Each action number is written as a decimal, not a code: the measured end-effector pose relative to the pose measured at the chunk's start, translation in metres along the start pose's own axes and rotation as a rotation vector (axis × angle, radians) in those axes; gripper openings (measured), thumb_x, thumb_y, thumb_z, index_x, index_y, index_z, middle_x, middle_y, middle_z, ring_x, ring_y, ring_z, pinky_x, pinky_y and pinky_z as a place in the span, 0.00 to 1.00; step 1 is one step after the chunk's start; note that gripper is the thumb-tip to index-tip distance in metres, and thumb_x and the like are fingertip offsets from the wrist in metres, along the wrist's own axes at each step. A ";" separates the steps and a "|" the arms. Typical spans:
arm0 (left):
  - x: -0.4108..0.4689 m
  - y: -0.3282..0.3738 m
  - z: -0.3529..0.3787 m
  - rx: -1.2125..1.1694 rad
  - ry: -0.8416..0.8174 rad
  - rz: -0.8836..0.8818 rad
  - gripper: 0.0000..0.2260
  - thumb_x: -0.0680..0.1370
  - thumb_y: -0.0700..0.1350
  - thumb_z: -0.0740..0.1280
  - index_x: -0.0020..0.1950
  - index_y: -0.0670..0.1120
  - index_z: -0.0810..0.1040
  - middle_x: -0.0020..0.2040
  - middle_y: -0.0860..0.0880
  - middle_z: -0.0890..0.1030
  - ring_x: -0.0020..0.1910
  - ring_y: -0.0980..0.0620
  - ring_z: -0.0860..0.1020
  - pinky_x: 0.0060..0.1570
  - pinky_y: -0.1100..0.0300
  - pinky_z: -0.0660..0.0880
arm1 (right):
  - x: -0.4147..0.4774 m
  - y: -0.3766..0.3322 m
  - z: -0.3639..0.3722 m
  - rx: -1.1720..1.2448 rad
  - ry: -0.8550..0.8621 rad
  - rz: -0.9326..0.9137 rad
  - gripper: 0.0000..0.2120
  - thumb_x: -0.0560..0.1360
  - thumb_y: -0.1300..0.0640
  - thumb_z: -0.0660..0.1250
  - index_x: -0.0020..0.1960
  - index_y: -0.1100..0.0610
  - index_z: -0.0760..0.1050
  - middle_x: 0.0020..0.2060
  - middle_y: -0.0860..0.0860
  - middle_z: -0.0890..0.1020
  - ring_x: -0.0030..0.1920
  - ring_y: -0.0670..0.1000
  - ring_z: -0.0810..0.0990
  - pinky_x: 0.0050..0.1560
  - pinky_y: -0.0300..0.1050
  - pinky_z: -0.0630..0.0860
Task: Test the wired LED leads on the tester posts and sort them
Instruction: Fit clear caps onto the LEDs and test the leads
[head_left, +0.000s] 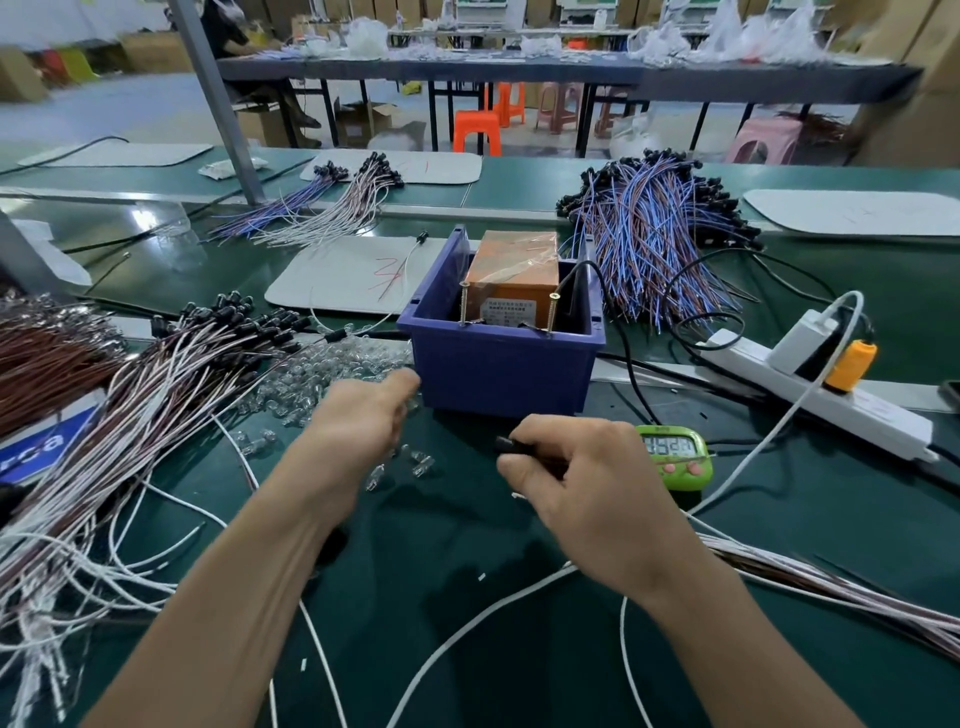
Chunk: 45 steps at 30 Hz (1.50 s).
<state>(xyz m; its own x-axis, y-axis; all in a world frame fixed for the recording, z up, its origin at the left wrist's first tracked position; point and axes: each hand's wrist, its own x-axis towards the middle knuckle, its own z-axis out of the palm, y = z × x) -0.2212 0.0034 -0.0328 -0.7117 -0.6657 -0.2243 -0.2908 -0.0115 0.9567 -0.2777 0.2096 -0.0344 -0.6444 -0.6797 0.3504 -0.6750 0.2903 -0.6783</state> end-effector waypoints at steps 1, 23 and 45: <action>0.001 0.001 -0.004 -0.033 -0.004 0.021 0.31 0.83 0.52 0.64 0.19 0.50 0.64 0.21 0.53 0.63 0.20 0.54 0.59 0.32 0.54 0.57 | 0.001 0.001 0.000 0.093 0.003 0.019 0.08 0.78 0.53 0.71 0.40 0.51 0.78 0.28 0.46 0.76 0.30 0.46 0.72 0.32 0.43 0.70; -0.040 0.010 0.010 -0.223 -0.445 0.535 0.14 0.59 0.35 0.81 0.40 0.49 0.89 0.36 0.47 0.87 0.35 0.55 0.85 0.38 0.67 0.79 | 0.004 -0.010 0.003 0.960 0.061 0.244 0.02 0.69 0.60 0.75 0.38 0.55 0.84 0.31 0.51 0.78 0.29 0.47 0.73 0.32 0.37 0.72; 0.023 0.001 -0.068 0.311 0.059 0.158 0.05 0.69 0.40 0.81 0.40 0.48 0.88 0.35 0.46 0.86 0.31 0.53 0.82 0.37 0.60 0.80 | 0.001 -0.006 0.019 0.638 -0.052 0.286 0.04 0.71 0.54 0.73 0.40 0.54 0.83 0.27 0.49 0.78 0.30 0.46 0.74 0.33 0.38 0.70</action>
<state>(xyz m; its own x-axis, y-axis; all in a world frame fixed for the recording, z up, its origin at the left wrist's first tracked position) -0.1946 -0.0630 -0.0248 -0.7281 -0.6830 -0.0580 -0.3670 0.3170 0.8745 -0.2673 0.1945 -0.0430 -0.7366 -0.6715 0.0811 -0.1283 0.0210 -0.9915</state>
